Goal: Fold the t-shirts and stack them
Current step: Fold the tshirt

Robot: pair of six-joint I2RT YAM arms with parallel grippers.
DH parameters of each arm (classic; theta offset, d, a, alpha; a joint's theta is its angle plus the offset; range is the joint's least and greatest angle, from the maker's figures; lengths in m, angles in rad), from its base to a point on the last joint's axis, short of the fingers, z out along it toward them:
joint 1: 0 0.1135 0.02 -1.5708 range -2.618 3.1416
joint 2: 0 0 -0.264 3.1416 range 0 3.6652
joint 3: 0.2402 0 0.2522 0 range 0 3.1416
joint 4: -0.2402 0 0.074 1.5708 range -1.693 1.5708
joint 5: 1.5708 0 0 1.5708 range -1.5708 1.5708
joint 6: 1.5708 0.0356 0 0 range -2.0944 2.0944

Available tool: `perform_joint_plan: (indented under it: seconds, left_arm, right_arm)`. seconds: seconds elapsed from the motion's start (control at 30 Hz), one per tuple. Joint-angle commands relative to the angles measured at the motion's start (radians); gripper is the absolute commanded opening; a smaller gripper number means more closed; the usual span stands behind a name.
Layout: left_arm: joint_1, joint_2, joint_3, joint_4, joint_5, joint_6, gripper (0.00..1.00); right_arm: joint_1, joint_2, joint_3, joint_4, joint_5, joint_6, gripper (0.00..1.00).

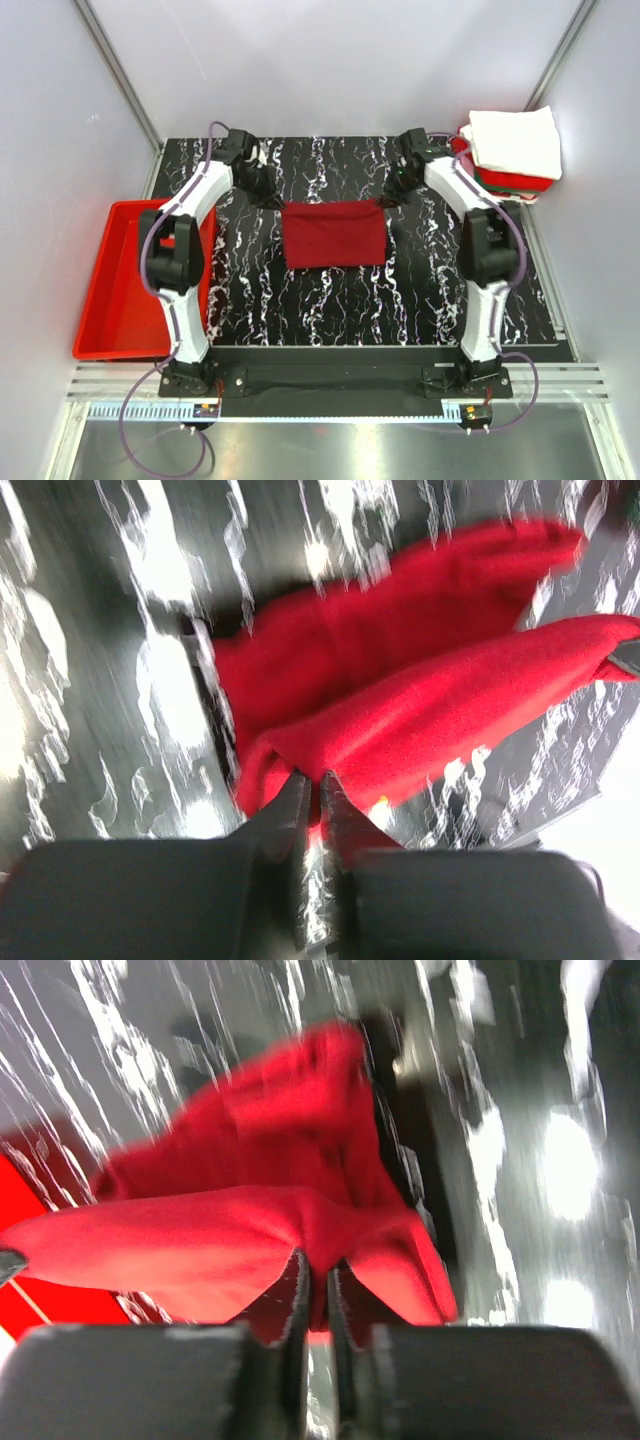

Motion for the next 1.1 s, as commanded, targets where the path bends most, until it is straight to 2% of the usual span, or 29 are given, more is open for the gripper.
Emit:
perform_joint_plan:
  seconds: [0.0, 0.03, 0.07, 0.1, 0.13, 0.17, 0.23, 0.27, 0.3, 0.33, 0.4, 0.43, 0.53, 0.57, 0.63, 0.73, 0.8, 0.9, 1.07]
  left_arm:
    - [0.062, 0.206, 0.200, -0.063, 0.005, 0.003, 0.29]
    - [0.082, 0.260, 0.325, -0.078, 0.015, 0.003, 0.52]
    - [0.093, 0.361, 0.391, -0.110, 0.035, 0.006, 0.67]
    - [0.102, 0.403, 0.462, -0.176, 0.037, 0.008, 0.98]
    - [0.119, 0.429, 0.507, -0.183, 0.049, 0.008, 0.99]
    - [0.126, 0.420, 0.498, -0.172, 0.058, 0.005, 0.99]
    - [0.137, 0.342, 0.458, -0.118, 0.043, 0.003, 0.99]
    - [0.139, 0.310, 0.400, -0.103, 0.031, 0.003, 0.99]
    - [0.140, 0.278, 0.374, -0.079, 0.019, 0.006, 0.99]
    - [0.139, 0.209, 0.337, -0.068, -0.018, 0.003, 0.99]
    - [0.128, 0.132, 0.218, -0.007, -0.034, 0.002, 0.99]
    - [0.119, 0.062, 0.181, 0.012, -0.061, 0.000, 0.99]
    - [0.068, -0.035, 0.075, 0.073, -0.103, 0.014, 0.99]
    - [0.053, -0.046, 0.058, 0.098, -0.104, 0.017, 0.99]
    - [0.010, -0.048, 0.041, 0.112, -0.091, 0.017, 0.99]
    - [-0.042, -0.008, 0.051, 0.138, -0.063, 0.011, 0.99]
    - [-0.077, 0.019, 0.070, 0.155, -0.055, 0.012, 0.99]
    - [-0.107, 0.107, 0.149, 0.144, -0.043, 0.023, 0.99]
    - [-0.114, 0.272, 0.316, 0.100, -0.031, 0.037, 0.99]
  right_arm:
    - [-0.055, 0.215, 0.273, -0.058, -0.036, -0.067, 0.15]
    - [-0.070, 0.290, 0.380, -0.116, -0.053, -0.067, 0.31]
    - [-0.082, 0.431, 0.603, -0.171, -0.091, -0.093, 0.50]
    - [-0.082, 0.485, 0.704, -0.260, -0.124, -0.108, 0.77]
    - [-0.082, 0.527, 0.788, -0.293, -0.122, -0.125, 0.95]
    - [-0.084, 0.555, 0.871, -0.314, -0.097, -0.160, 1.00]
    - [-0.089, 0.506, 0.817, -0.283, -0.066, -0.171, 1.00]
    - [-0.089, 0.400, 0.647, -0.235, -0.064, -0.168, 1.00]
    - [-0.092, 0.332, 0.540, -0.110, -0.056, -0.159, 1.00]
    - [-0.093, 0.267, 0.346, -0.047, -0.050, -0.150, 1.00]
    - [-0.093, 0.086, 0.183, 0.093, -0.030, -0.115, 1.00]
    - [-0.093, -0.013, 0.039, 0.139, -0.044, -0.099, 1.00]
    - [-0.089, -0.126, -0.182, 0.337, -0.162, -0.032, 1.00]
    - [-0.083, -0.175, -0.223, 0.383, -0.209, -0.001, 0.98]
    - [-0.060, -0.213, -0.284, 0.448, -0.207, 0.014, 0.98]
    - [-0.044, -0.210, -0.333, 0.514, -0.240, 0.039, 0.98]
    - [-0.041, -0.195, -0.360, 0.609, -0.320, 0.062, 0.94]
    - [-0.036, -0.157, -0.403, 0.726, -0.374, 0.109, 0.89]
    - [-0.036, 0.013, -0.384, 0.918, -0.479, 0.180, 0.77]
